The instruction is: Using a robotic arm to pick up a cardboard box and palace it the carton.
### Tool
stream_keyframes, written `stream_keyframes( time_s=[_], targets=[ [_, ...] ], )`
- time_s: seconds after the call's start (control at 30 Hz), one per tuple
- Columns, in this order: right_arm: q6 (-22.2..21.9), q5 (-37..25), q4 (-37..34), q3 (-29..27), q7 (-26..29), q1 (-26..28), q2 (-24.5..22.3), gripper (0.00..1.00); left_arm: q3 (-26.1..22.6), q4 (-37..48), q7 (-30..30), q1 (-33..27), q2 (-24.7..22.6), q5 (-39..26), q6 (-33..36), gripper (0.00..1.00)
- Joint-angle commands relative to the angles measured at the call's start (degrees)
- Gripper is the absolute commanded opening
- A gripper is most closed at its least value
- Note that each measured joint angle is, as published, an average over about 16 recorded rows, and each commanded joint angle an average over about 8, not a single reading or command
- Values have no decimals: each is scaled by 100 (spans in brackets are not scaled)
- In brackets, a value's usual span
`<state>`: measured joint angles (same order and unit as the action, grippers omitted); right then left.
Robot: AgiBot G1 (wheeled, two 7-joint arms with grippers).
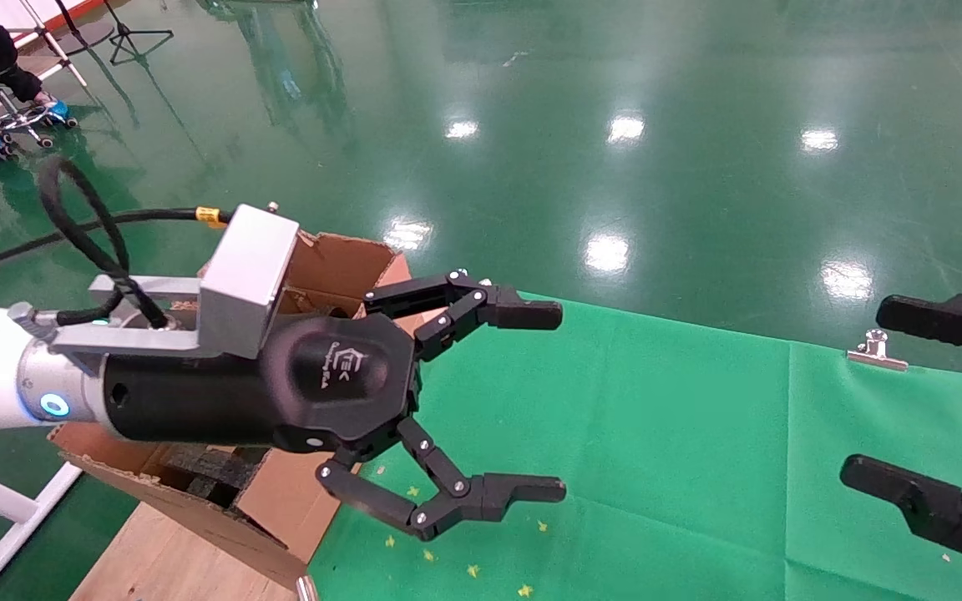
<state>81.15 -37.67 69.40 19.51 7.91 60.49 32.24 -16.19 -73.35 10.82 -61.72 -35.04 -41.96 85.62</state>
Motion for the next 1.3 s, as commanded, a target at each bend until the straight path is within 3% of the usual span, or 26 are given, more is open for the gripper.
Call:
stream_keyframes(
  time_s=[0.03,1.3],
  targets=[
    [0,0,0,0,0,0,0,100,-1,1,1,-1,-1,-1,-1,100],
    [0,0,0,0,0,0,0,100,-9,9,1,-9,-1,-7,-3,100]
  ],
)
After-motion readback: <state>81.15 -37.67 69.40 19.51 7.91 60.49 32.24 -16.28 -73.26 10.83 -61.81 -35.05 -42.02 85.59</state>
